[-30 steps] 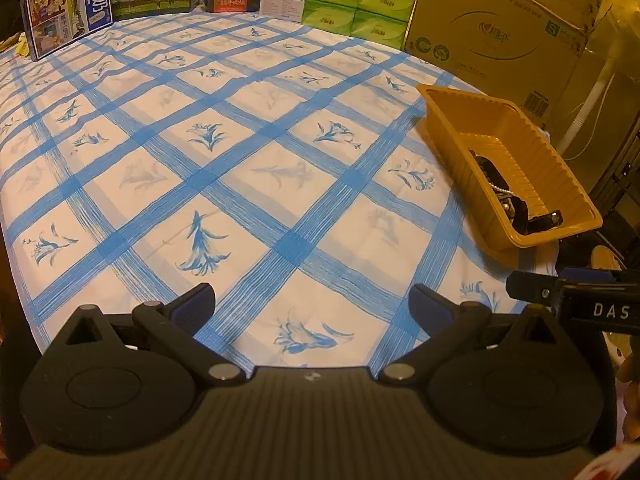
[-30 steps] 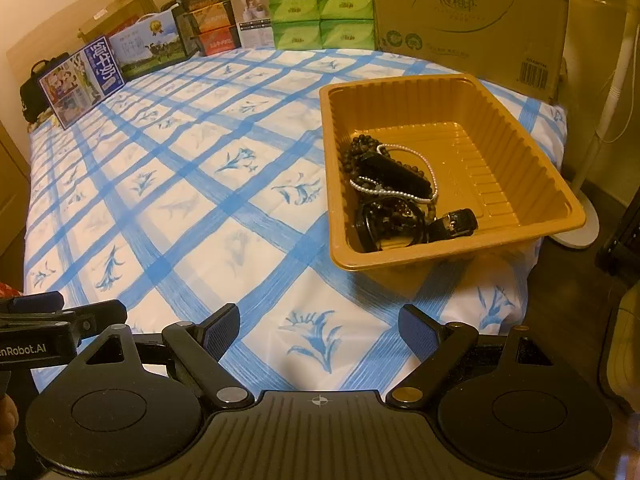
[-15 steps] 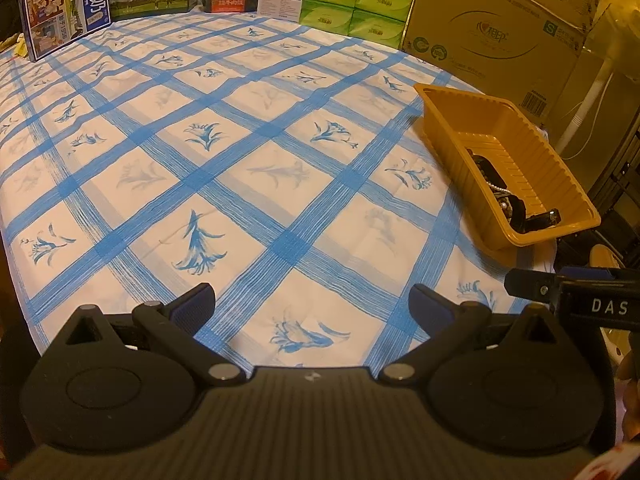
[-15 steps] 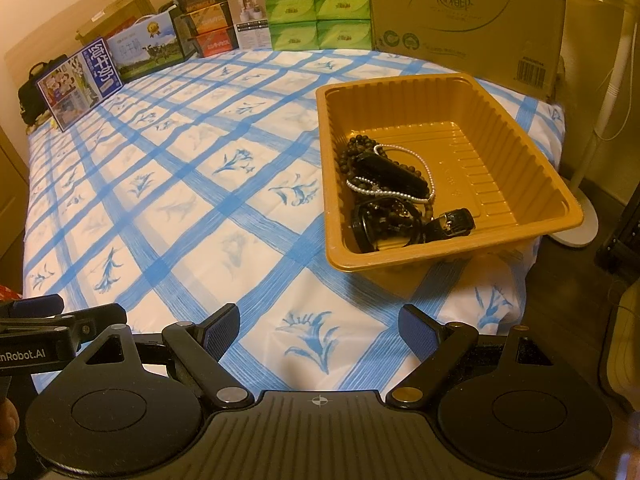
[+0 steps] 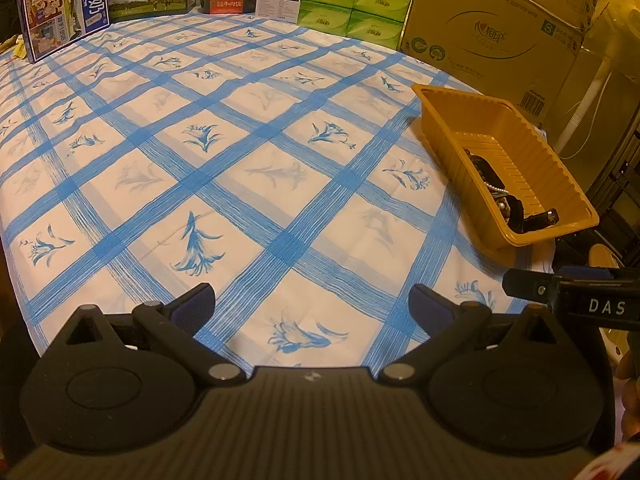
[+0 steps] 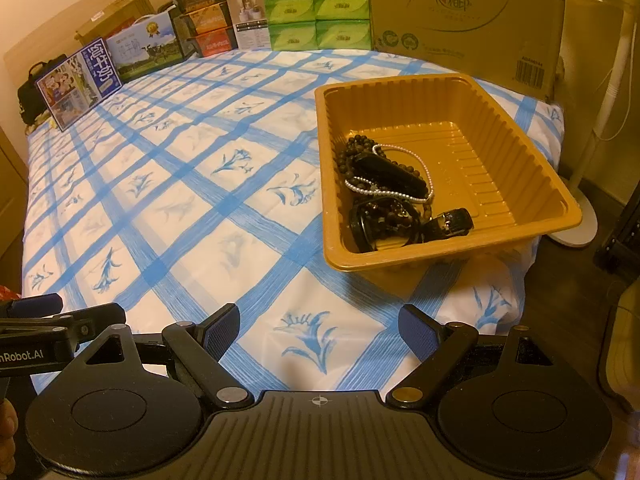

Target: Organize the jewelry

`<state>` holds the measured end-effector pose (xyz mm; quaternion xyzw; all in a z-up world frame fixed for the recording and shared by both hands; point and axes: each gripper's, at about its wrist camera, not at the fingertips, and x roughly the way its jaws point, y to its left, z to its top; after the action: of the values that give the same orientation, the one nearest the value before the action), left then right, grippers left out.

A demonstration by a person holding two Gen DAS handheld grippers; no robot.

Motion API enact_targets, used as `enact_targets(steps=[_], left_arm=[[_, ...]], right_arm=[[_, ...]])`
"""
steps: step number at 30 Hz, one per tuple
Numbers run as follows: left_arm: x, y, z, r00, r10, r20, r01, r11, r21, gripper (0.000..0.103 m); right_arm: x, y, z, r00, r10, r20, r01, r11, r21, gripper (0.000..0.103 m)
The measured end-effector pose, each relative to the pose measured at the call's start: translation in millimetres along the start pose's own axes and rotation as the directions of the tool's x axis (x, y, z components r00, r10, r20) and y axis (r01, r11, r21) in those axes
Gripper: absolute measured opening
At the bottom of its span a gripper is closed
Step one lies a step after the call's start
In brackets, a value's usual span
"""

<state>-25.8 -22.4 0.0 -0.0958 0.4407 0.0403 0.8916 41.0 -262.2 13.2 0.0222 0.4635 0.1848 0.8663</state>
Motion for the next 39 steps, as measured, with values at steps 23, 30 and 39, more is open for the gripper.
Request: enact_targets(steps=[23,30,39], left_arm=[[0.3,-0.8,-0.3,1.0,0.0,0.0,0.0,1.0,0.0,0.102],[0.4,-1.7,-0.1,1.0,0.0,0.0,0.0,1.0,0.001,0.102],[1.1,-1.8,-0.2,1.0,0.0,-0.001,0.0,1.0,0.0,0.102]], right_arm=[[0.2,-1.2,-0.1,1.0,0.001,0.0,-0.001,1.0,0.001,0.086],[0.2,-0.7,-0.3,1.0,0.0,0.001,0.0,1.0,0.001,0.086],[0.6,-2.3,-0.1,1.0,-0.001,0.0,0.001,1.0,0.003,0.086]])
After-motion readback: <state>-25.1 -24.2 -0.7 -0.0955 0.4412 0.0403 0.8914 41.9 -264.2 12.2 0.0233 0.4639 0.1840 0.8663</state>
